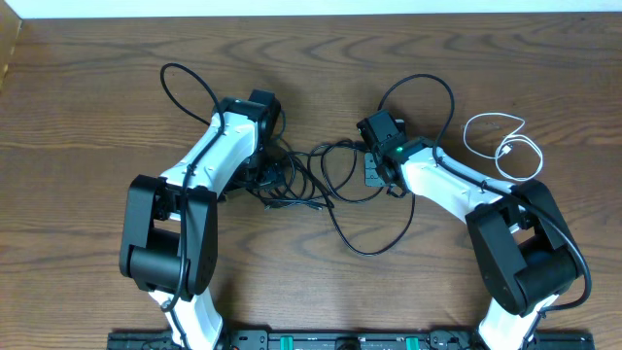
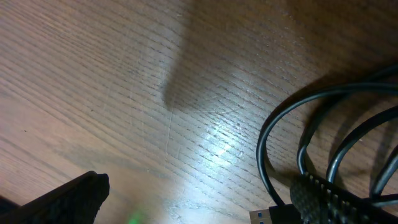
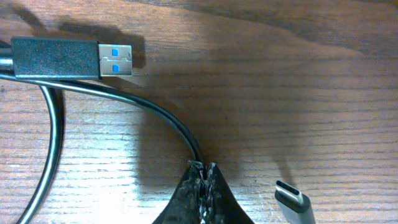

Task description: Untangle cables

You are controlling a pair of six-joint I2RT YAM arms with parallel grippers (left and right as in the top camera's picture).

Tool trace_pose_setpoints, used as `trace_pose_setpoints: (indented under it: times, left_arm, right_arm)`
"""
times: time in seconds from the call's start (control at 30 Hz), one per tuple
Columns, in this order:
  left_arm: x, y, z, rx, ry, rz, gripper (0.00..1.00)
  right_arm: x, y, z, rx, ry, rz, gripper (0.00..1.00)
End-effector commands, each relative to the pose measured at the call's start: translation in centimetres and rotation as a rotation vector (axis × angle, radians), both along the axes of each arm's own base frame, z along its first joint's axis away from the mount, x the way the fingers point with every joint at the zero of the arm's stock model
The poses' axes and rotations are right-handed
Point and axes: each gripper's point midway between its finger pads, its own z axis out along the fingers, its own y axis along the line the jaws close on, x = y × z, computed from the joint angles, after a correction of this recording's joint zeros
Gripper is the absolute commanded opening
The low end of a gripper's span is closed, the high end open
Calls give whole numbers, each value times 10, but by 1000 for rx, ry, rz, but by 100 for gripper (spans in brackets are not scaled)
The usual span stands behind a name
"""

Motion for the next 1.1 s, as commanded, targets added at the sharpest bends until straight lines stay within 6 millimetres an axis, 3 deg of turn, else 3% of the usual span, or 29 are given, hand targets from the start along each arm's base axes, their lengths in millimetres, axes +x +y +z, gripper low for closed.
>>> trace_pose_setpoints:
  times: [0.0, 0.13, 0.33, 0.6, 0.7, 0.77, 0.83, 0.93, 1.07]
  left_arm:
    - [0, 3, 1, 8, 1, -2, 98]
    - [0, 3, 1, 8, 1, -2, 98]
    - [2, 3, 1, 5, -10, -2, 98]
    - [47, -2, -2, -17, -190, -26, 100]
    - [52, 5, -1, -23, -202, -23, 96]
    - [49, 14, 1, -25, -188, -12, 85]
    - [48, 13, 5, -109, -176, -32, 73]
    - [55, -2, 20, -353, -212, -103, 63]
    - [61, -8, 41, -607, -277, -149, 64]
  right_arm:
    - [-29, 0, -27, 8, 119, 17, 1]
    - [-30, 10, -11, 51, 107, 81, 1]
    - [-33, 28, 33, 136, 45, 190, 1]
    - [-43, 37, 89, 236, -29, 269, 1]
    - [-40, 39, 106, 261, -80, 266, 3]
    - [-37, 41, 116, 295, -106, 223, 3]
    - [-34, 44, 121, 341, -113, 159, 4]
    - [-34, 57, 125, 420, -104, 150, 7]
    - [-37, 73, 131, 504, -89, 198, 33]
